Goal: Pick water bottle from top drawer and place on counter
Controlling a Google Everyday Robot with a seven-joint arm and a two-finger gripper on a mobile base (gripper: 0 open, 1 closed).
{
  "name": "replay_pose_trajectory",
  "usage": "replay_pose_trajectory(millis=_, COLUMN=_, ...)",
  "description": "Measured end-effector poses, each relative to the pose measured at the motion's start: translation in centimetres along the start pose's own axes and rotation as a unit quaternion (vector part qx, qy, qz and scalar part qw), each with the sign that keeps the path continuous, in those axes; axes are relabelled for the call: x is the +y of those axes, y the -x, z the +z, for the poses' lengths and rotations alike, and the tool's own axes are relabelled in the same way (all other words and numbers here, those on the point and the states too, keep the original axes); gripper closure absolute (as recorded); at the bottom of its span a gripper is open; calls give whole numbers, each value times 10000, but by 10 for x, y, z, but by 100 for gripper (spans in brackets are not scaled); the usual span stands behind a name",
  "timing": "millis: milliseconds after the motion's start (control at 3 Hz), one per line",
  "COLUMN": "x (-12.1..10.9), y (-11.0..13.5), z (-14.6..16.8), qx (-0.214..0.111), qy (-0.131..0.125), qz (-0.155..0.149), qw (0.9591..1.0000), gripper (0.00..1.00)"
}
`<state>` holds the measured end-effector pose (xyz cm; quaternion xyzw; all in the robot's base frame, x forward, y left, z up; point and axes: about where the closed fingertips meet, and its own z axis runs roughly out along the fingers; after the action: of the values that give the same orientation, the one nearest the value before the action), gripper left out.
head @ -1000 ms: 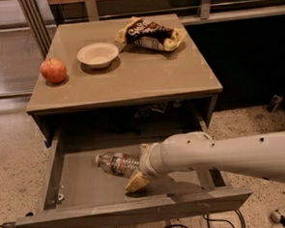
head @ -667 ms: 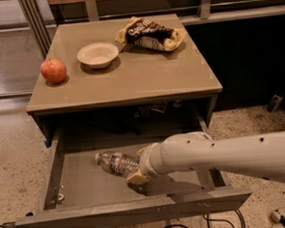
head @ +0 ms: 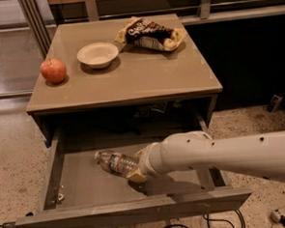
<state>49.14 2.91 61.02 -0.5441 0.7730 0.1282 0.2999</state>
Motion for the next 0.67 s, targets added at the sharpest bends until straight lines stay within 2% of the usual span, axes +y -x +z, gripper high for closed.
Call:
replay_pose_trajectory(millis=333, x=-4, y=5, z=-3, qx=-47, qy=113, qz=-47, qw=9999, gripper=100)
replay_pose_trajectory(millis=667, x=-26, y=22, z=-31, qx=-472, qy=384, qz=-20, qw=9981, gripper=100)
